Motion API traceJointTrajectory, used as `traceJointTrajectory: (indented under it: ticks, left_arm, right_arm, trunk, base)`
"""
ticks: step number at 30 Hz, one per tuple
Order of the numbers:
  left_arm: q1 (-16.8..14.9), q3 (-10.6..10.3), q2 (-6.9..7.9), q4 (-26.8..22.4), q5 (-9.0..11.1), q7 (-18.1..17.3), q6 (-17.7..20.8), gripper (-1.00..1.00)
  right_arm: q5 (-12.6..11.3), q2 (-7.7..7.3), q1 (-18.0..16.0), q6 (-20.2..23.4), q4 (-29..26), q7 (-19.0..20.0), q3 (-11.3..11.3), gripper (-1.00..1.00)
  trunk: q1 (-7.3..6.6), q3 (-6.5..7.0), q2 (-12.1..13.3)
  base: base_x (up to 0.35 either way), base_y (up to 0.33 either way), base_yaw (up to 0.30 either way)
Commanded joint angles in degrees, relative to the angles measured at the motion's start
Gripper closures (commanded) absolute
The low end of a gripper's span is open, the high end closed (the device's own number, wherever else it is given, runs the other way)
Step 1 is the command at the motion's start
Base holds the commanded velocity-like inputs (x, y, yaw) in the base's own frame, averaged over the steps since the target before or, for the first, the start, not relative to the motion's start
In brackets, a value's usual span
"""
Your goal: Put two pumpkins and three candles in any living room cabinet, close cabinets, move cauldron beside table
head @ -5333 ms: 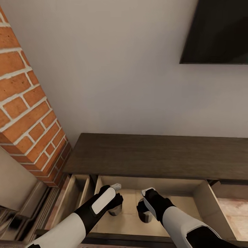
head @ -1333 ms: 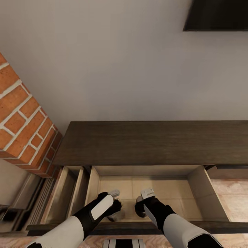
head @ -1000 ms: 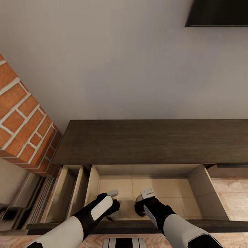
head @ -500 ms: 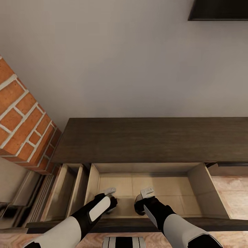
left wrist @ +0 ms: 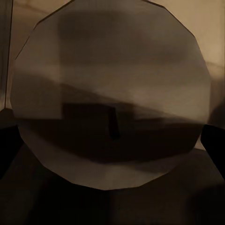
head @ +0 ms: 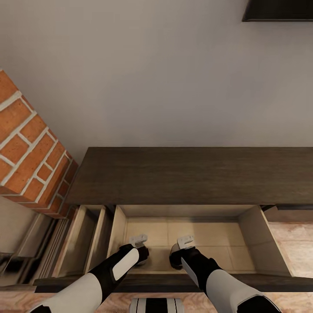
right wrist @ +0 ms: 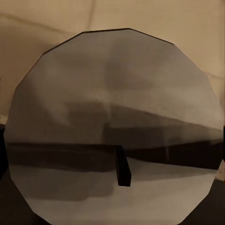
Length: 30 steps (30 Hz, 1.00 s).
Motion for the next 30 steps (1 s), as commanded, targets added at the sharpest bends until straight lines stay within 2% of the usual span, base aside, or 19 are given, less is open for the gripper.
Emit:
traceJointTrajectory:
  ticks: [1, 6, 10, 16, 21, 30]
  left_arm:
    - [0.00, 0.02, 0.00, -0.01, 0.00, 0.00, 0.01, 1.00]
    - [0.00, 0.06, 0.00, -0.03, 0.00, 0.00, 0.06, 1.00]
    - [0.00, 0.06, 0.00, -0.03, 0.01, 0.00, 0.07, 1.00]
    - [0.00, 0.06, 0.00, -0.35, 0.08, 0.00, 0.07, 1.00]
    - [0.00, 0.06, -0.07, -0.50, 0.09, 0.08, 0.15, 1.00]
    - [0.00, 0.06, -0.06, -0.56, 0.09, 0.09, 0.16, 1.00]
  right_arm:
    - [-0.15, 0.00, 0.01, -0.60, 0.01, -0.02, -0.01, 1.00]
    - [-0.07, 0.00, 0.06, -4.17, 0.37, -0.33, -0.03, 1.00]
    - [-0.05, 0.00, 0.07, -6.34, 0.57, -3.70, -0.02, 1.00]
    - [-0.06, 0.00, 0.07, -6.55, 1.14, -5.23, -0.01, 1.00]
    - [-0.05, 0.00, 0.07, -6.48, 2.90, -8.69, 0.18, 1.00]
    - [-0.05, 0.00, 0.07, -6.46, 2.82, -8.85, 0.16, 1.00]
  trunk:
    - [0.00, 0.00, 0.00]
    - [0.00, 0.00, 0.00]
    - [0.00, 0.00, 0.00]
    - [0.00, 0.00, 0.00]
    - [0.00, 0.00, 0.00]
    - [0.00, 0.00, 0.00]
  base:
    - [0.000, 0.000, 0.000]
    - [0.000, 0.000, 0.000]
    - [0.000, 0.000, 0.000]
    - [0.000, 0.000, 0.000]
    - [0.000, 0.000, 0.000]
    - [0.000, 0.000, 0.000]
